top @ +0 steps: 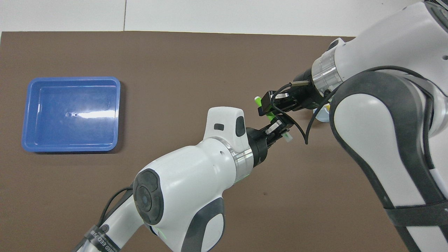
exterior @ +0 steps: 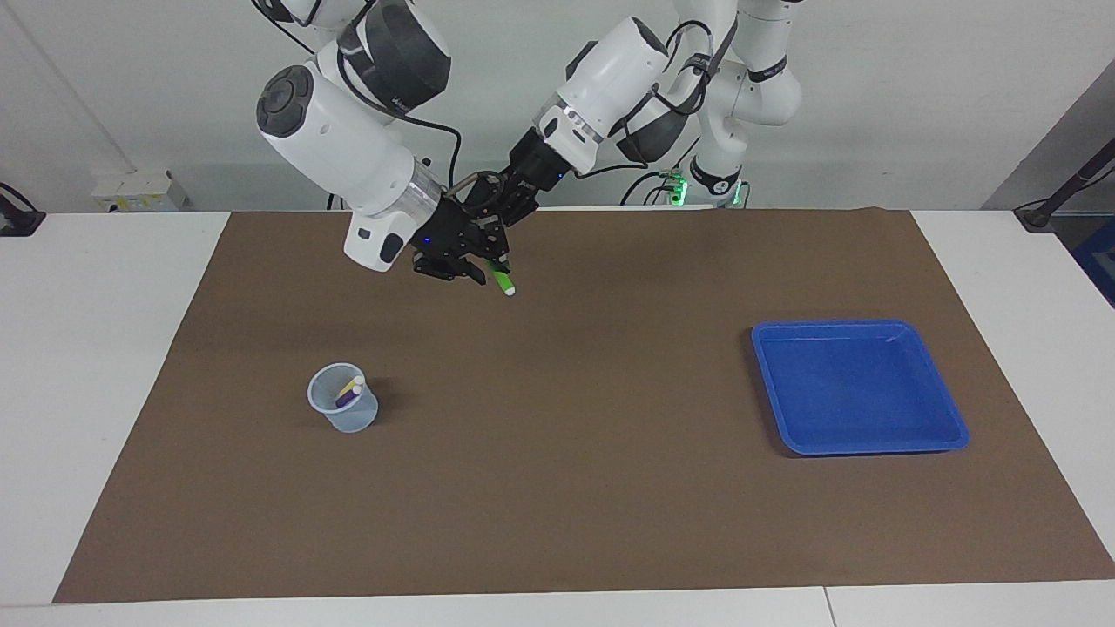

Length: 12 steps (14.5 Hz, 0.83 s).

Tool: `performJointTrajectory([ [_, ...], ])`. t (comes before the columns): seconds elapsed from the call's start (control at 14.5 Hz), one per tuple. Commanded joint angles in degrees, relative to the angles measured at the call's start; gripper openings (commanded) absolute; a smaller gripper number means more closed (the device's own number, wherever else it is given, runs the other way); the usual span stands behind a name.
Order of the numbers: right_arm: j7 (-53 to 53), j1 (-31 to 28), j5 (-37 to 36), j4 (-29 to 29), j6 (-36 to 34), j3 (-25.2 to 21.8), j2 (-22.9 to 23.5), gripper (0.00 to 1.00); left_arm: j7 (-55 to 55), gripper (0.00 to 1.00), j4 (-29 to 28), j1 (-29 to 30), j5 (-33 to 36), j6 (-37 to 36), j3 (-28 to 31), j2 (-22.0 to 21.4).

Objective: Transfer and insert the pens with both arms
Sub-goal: 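Grasp the green pen with the right gripper from the left gripper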

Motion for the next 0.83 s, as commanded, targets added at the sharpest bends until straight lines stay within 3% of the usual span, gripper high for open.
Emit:
performJointTrajectory([
  [0.0,-1.0,-0.1,1.7,-0.8,-0.3,0.2,-0.9,0.41,0.2,0.00,-0.4,-1.2,-0.8,1.6,0.7,-0.1],
  [0.14,-1.4,-0.2,1.7,-0.9,-0.7,0.2,-1.1,0.38,0.2,0.00,-0.4,-1.2,-0.8,1.6,0.7,-0.1],
  [0.21,-1.7,-0.2,1.7,-0.9,-0.7,0.2,-1.1,0.29,0.2,0.00,-0.4,-1.2,-0.8,1.6,0.7,-0.1],
  [0.28,-1.7,-0.2,1.6,-1.0,-0.5,0.2,-1.1,0.03,0.2,0.00,-0.4,-1.2,-0.8,1.6,0.7,-0.1],
  [0.76,-1.7,-0.4,1.6,-0.6,-0.7,0.4,-0.9,0.00,0.3,0.00,-0.3,-1.2,-0.8,1.6,0.7,-0.1],
])
